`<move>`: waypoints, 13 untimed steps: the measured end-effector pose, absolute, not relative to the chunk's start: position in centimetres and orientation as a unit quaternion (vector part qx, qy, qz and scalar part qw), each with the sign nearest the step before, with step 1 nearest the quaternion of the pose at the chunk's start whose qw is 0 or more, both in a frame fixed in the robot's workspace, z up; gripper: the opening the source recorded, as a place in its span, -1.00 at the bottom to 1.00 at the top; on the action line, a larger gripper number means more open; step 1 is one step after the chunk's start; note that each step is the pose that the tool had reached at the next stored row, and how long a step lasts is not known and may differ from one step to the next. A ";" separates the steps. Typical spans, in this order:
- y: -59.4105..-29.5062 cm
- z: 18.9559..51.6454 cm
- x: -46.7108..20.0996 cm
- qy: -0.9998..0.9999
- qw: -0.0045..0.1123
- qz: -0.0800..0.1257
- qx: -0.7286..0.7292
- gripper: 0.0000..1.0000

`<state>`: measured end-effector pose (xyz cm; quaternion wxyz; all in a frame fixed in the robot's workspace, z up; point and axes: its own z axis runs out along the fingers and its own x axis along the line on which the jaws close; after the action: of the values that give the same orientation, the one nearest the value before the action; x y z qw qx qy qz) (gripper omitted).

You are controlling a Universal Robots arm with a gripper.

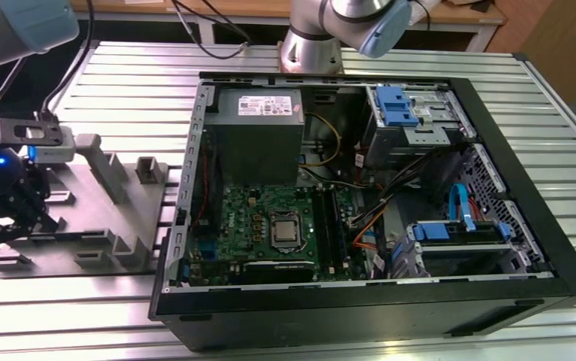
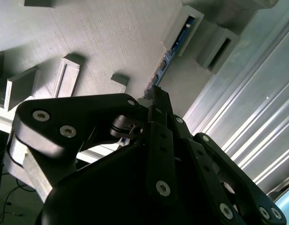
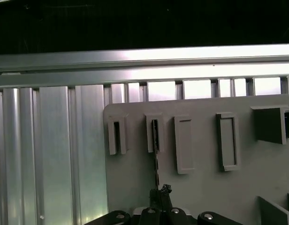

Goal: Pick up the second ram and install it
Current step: 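Pick up the second ram and move it above second insertion slot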

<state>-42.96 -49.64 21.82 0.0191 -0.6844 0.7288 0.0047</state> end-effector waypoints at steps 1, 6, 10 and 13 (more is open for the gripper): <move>-49.6 21.8 -43.0 0.729 0.019 0.005 -0.684 -0.80; -49.7 21.7 -43.0 0.729 0.019 0.005 -0.685 -0.80; -49.7 21.7 -43.0 0.729 0.019 0.004 -0.684 -0.77; -49.7 21.7 -43.0 0.729 0.019 0.004 -0.685 -0.54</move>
<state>-43.00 -49.66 21.72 0.0188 -0.6845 0.7288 0.0044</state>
